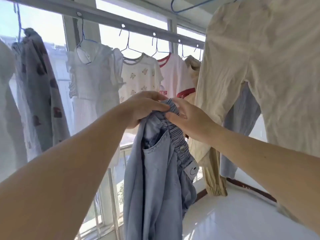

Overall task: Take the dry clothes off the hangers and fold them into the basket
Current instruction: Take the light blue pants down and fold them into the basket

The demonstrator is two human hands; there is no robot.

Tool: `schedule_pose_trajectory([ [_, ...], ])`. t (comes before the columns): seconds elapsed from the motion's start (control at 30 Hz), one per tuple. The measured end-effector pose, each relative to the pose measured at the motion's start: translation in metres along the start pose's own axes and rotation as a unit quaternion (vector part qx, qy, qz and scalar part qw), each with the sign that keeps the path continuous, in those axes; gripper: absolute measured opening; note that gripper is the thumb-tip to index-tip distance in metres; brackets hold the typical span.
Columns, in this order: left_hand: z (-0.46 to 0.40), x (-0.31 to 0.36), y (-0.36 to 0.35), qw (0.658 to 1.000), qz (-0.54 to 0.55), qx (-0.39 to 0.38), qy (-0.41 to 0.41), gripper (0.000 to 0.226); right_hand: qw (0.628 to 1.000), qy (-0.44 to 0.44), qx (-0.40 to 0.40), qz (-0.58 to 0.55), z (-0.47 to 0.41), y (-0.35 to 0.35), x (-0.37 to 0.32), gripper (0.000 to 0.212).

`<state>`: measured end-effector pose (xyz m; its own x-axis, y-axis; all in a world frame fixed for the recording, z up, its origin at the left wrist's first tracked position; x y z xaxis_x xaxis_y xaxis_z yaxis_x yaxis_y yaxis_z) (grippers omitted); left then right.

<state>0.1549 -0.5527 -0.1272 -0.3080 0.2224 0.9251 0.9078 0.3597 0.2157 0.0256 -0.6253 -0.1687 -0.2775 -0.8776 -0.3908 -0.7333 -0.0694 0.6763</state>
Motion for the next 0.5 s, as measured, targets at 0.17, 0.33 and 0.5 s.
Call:
schedule_pose_trajectory([
  [0.17,0.040,-0.042,0.023,0.998,0.042,0.034,0.021,0.013,0.984,-0.018,-0.119,-0.130,0.021,-0.048,-0.010,0.035],
  [0.33,0.084,-0.076,0.039,0.995,0.064,0.076,0.014,0.014,0.961,-0.030,-0.219,-0.163,0.051,-0.095,-0.017,0.030],
  [0.5,0.132,-0.120,0.059,0.987,0.095,0.129,0.022,0.015,0.940,-0.049,-0.322,-0.099,0.096,-0.152,-0.006,0.025],
])
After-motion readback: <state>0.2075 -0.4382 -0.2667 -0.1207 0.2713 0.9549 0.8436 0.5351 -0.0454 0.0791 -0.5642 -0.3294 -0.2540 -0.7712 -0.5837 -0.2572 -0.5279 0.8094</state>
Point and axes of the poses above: each hand's wrist, its own z-axis away from the middle knuckle, its own y-axis out of the back of the hand, x = y × z, the point moved 1 cm from there along -z, towards the middle knuckle, and after that the axes turned 10 degrees about z, right-handed, at the moved point
